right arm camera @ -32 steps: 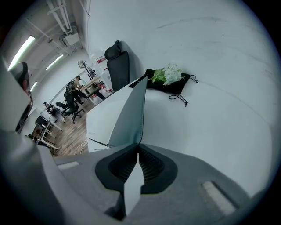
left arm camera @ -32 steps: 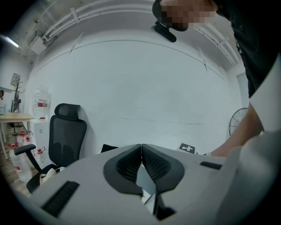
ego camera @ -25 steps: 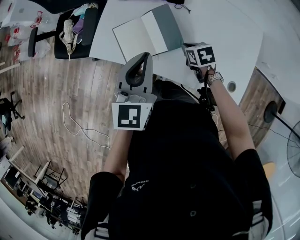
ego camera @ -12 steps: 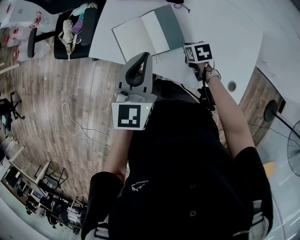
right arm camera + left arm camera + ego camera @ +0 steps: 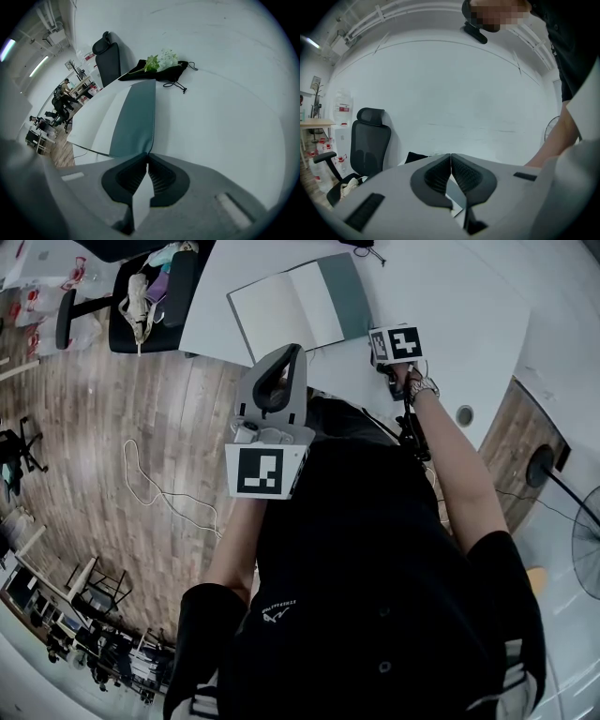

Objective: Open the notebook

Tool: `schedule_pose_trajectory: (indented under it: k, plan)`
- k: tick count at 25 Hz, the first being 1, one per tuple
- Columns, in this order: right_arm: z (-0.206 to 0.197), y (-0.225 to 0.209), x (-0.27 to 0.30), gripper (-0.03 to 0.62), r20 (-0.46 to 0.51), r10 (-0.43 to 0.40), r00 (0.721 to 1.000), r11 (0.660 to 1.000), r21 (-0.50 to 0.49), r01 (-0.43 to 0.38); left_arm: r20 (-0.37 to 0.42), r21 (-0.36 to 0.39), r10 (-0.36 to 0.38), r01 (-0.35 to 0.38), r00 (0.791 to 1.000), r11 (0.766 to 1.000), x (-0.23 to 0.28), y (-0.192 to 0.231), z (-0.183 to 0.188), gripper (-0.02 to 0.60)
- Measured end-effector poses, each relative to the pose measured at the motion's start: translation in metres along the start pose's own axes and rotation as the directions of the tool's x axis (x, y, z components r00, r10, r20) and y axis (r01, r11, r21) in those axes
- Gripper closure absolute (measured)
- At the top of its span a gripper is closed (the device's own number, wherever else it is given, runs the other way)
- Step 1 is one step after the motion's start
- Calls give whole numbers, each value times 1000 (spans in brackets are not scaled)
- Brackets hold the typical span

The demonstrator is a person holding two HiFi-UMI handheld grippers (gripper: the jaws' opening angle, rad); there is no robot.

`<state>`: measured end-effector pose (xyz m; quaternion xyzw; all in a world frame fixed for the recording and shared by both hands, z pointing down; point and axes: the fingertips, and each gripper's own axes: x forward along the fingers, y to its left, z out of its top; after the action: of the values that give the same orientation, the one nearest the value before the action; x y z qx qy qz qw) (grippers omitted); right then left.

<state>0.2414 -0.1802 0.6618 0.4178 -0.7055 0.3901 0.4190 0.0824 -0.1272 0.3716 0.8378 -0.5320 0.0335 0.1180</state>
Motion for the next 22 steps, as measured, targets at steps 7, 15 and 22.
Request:
schedule_pose_trajectory:
  k: [7,15,22]
  plan:
    - [-5,-4,6,579,-28,-22,999,1000,-14,22,-3,-2,12,-12,1000,1000,0,1,0,575]
    - [-6,-4,5,571,-53,-61,997,996,-64,58,-5,-9,15,-15,1000,1000,1,1,1,575]
    - [5,7,0,563,-39,-93,995,979,-184,84,-7,-14,20,-20,1000,1000,3,-1,2,575]
